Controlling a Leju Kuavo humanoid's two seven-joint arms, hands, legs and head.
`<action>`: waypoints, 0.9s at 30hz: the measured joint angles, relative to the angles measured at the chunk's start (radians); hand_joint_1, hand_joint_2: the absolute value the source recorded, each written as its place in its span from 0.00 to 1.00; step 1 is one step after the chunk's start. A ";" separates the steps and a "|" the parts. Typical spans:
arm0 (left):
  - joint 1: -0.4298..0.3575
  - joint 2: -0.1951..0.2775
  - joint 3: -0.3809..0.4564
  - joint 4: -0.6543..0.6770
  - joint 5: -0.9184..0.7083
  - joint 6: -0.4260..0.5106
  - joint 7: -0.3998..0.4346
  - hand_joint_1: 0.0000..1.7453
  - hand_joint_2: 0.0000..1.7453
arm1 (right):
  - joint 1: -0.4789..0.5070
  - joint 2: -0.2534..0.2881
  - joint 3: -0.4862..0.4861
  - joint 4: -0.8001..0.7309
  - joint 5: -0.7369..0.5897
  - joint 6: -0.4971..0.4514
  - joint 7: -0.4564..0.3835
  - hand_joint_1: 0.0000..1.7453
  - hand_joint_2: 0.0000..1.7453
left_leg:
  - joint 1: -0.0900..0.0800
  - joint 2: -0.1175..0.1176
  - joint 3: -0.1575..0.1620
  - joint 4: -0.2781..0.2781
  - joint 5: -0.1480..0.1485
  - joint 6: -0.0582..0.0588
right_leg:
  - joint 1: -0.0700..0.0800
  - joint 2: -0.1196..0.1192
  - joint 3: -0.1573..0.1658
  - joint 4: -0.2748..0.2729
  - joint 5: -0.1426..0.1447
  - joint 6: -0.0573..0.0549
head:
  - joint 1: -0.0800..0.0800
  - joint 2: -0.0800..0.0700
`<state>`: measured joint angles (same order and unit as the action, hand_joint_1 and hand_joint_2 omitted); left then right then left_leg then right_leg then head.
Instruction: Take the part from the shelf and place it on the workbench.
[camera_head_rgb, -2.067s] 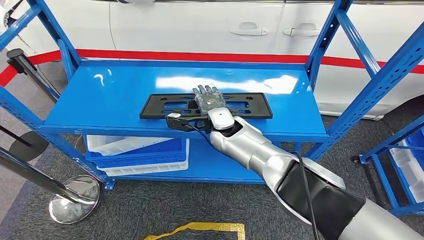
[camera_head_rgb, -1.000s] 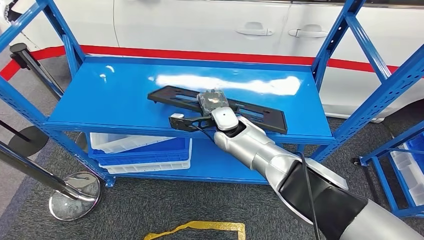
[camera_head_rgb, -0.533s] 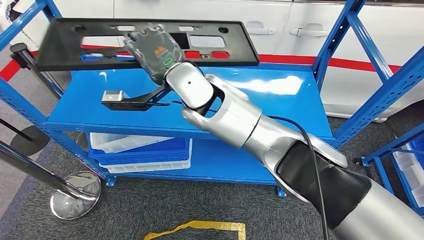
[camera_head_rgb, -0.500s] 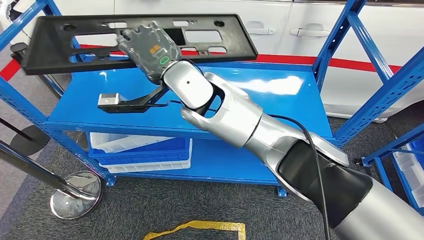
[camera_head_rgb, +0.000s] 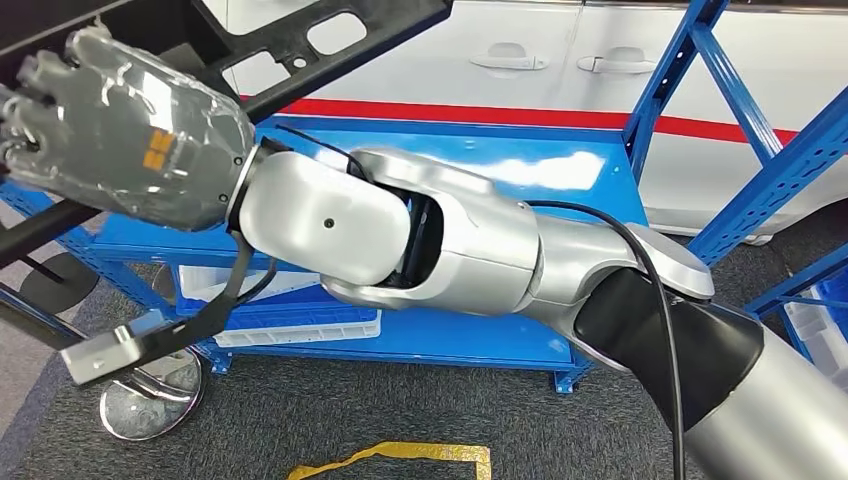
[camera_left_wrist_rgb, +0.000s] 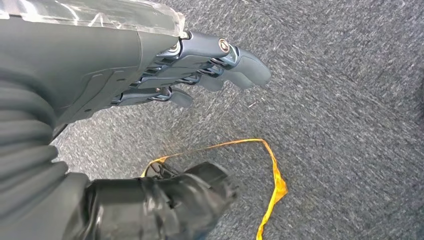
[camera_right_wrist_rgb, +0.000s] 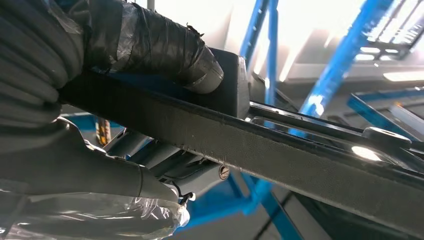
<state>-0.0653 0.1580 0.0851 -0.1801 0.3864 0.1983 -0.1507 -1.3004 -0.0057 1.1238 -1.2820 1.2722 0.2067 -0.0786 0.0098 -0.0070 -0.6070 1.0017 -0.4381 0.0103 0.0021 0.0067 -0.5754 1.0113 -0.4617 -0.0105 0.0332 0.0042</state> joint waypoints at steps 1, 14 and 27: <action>0.000 -0.001 0.000 0.000 0.000 0.000 0.000 0.00 1.00 | 0.000 -0.003 0.006 -0.012 0.000 0.000 0.000 1.00 1.00 | 0.000 0.000 0.000 0.000 0.000 0.000 | 0.000 0.000 0.000 0.000 0.000 0.000 | 0.000 0.000; 0.000 -0.006 0.000 0.000 -0.009 0.007 -0.001 0.00 1.00 | 0.033 -0.048 0.031 -0.081 -0.137 -0.007 0.031 1.00 1.00 | 0.000 0.000 0.001 0.000 0.000 0.000 | 0.000 0.000 0.000 0.000 0.000 0.000 | 0.000 0.000; 0.001 -0.004 0.000 0.000 -0.018 0.002 -0.011 0.00 1.00 | 0.075 -0.120 -0.025 -0.126 -0.187 -0.034 0.081 1.00 1.00 | -0.003 0.000 0.001 0.003 -0.002 0.002 | -0.004 0.001 0.001 -0.002 0.000 0.000 | 0.000 0.000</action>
<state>-0.0641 0.1541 0.0851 -0.1801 0.3689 0.2003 -0.1616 -1.2257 -0.1262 1.0987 -1.4081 1.0849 0.1722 0.0024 0.0065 -0.0072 -0.6063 1.0043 -0.4402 0.0123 -0.0017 0.0077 -0.5747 1.0098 -0.4614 -0.0102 0.0330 0.0042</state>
